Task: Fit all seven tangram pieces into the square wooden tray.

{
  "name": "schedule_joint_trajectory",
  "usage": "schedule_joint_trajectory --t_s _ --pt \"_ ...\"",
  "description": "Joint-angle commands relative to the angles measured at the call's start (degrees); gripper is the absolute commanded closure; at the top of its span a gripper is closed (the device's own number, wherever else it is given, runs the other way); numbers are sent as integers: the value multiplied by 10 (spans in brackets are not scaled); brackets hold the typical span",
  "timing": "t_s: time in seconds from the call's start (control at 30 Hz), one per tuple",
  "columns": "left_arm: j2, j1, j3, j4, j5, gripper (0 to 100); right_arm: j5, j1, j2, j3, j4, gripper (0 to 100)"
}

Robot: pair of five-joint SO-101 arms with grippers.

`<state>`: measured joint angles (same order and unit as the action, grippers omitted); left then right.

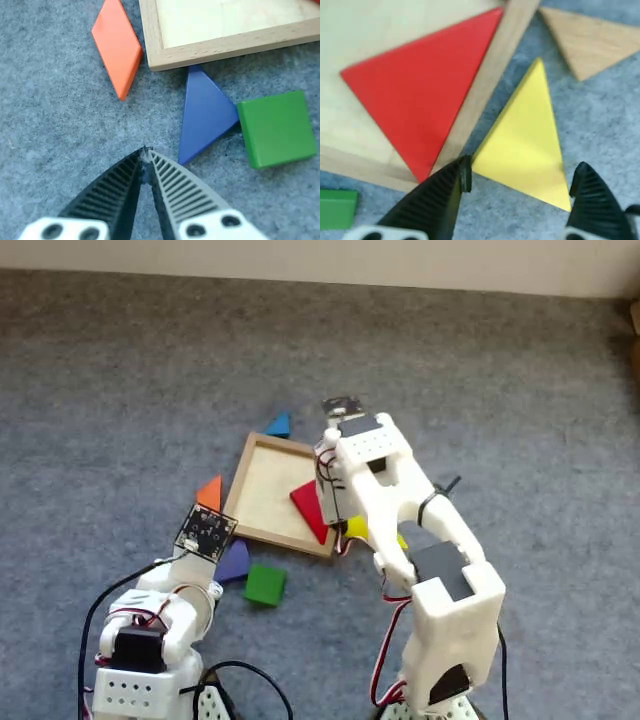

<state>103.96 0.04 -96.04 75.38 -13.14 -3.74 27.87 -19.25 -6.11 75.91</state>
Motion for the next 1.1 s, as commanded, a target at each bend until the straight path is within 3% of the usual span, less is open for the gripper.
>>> schedule_joint_trajectory --t_s 0.0,0.27,0.7,1.07 --pt "3 -2 -11 3 4 993 13 14 8 25 0 690" --pt "3 -2 -11 3 4 993 15 27 7 24 -3 690" --pt "3 -2 -11 3 4 993 114 24 -1 -24 -7 690" --pt "3 -2 -11 3 4 993 69 7 0 -19 -20 691"
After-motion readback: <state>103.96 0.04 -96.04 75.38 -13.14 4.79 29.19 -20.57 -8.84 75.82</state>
